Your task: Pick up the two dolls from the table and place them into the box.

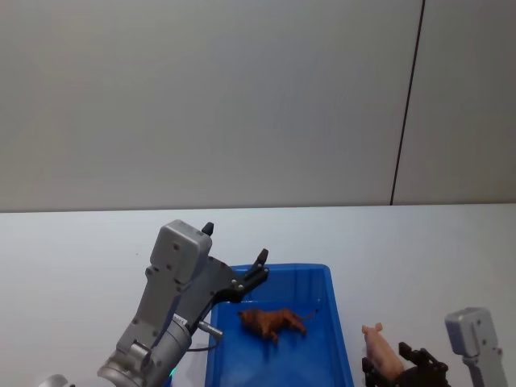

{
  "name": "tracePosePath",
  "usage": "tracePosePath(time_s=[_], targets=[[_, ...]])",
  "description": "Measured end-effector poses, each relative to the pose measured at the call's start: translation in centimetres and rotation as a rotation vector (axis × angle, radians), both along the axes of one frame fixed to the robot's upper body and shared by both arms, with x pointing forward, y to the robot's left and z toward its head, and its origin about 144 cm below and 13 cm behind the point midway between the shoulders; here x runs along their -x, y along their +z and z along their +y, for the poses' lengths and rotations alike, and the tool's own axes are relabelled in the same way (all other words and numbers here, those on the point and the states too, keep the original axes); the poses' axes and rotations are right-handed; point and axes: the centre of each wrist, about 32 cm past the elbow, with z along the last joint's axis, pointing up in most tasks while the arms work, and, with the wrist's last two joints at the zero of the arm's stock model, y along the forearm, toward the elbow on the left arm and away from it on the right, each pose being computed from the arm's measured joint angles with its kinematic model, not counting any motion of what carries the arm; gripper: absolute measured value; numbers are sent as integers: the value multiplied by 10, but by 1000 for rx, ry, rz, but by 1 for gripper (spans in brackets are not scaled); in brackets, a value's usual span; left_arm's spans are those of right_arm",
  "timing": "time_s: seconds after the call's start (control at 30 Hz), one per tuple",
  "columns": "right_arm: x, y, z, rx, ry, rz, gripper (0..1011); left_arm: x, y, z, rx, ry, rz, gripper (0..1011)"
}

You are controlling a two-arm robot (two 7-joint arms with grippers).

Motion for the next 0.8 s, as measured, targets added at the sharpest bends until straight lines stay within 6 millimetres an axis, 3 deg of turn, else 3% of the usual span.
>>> tracePosePath(time_s=[0.47,0.8], targets=[[-8,0,6,-11,2,36,367,0,0,0,0,0,0,1001],[-9,22,11,-34,5,-19,367,0,0,0,0,0,0,1002]])
